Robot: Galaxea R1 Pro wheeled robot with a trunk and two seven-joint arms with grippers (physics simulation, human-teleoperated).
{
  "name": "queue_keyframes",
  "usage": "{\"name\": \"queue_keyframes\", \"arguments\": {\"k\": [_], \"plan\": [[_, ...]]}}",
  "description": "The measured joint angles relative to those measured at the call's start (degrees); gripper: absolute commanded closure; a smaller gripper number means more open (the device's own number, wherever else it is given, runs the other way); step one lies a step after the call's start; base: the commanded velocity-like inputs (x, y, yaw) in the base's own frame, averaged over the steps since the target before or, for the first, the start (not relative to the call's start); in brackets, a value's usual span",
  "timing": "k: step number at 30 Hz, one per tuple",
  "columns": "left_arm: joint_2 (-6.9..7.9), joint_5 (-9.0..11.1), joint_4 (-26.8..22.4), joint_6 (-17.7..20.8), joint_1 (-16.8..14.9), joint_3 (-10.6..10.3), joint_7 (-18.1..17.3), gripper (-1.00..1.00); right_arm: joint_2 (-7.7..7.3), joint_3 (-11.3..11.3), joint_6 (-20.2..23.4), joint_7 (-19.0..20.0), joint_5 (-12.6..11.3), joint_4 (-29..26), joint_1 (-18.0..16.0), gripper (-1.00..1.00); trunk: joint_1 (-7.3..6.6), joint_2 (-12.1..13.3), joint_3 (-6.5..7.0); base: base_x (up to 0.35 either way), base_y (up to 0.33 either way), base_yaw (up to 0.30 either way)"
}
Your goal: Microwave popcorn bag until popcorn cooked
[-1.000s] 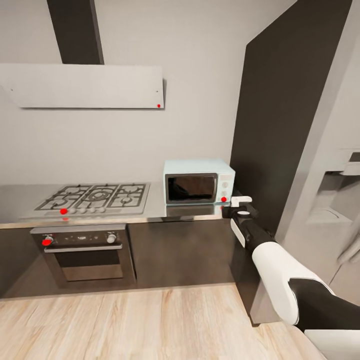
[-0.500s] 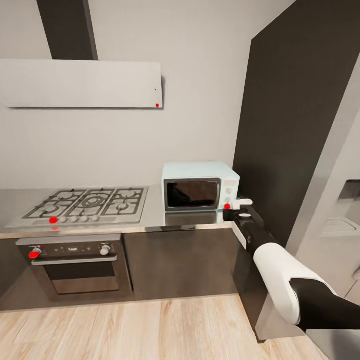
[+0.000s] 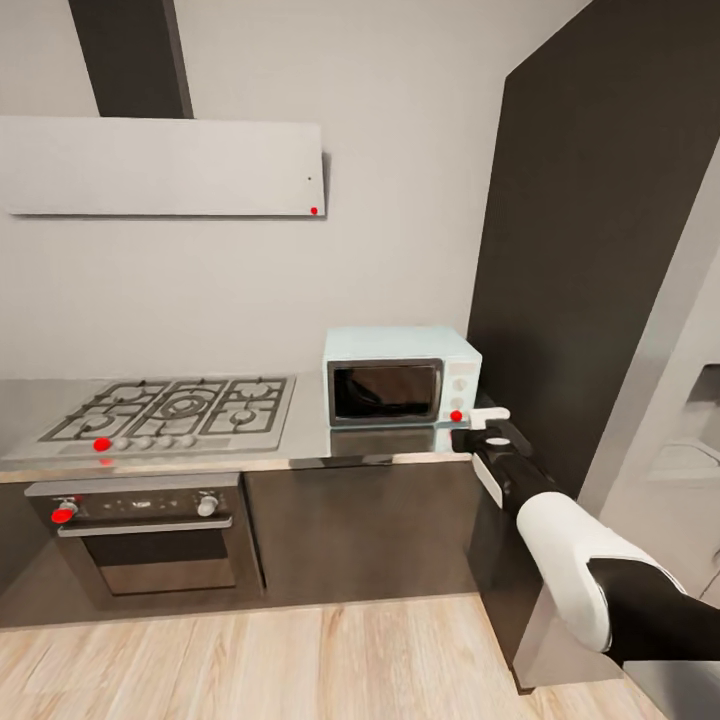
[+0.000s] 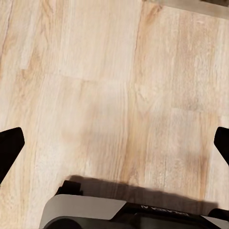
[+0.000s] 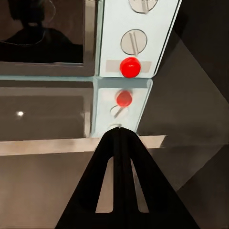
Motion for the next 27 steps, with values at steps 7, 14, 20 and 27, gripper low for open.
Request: {"name": "queue_keyframes", "arguments": {"k": [7, 14, 20, 27], "plan": [[0.11, -0.1, 0.0, 0.0, 0.0, -0.1, 0.0, -1.0, -0.93, 0.0, -3.2, 0.6, -0.1, 2.6, 0.1, 1.0, 0.0, 0.0, 0.0, 0.308, -0.1, 0.0], [0.11, 0.0, 0.0, 0.0, 0.0, 0.0, 0.0, -1.0, -1.04, 0.0, -3.6, 0.7, 0.0, 3.1, 0.1, 1.0, 0.03, 0.0, 0.0, 0.022, -0.006, 0.0], [0.11, -0.1, 0.0, 0.0, 0.0, -0.1, 0.0, -1.0, -1.03, 0.1, -3.6, 0.7, -0.1, 3.2, 0.1, 1.0, 0.0, 0.0, 0.0, 0.181, 0.0, 0.0], [0.11, -0.2, 0.0, 0.0, 0.0, -0.2, -0.1, -1.0, -1.03, 0.1, -4.1, 0.7, -0.1, 3.2, 0.2, 1.0, -0.01, 0.0, 0.0, 0.34, 0.0, 0.0]]}}
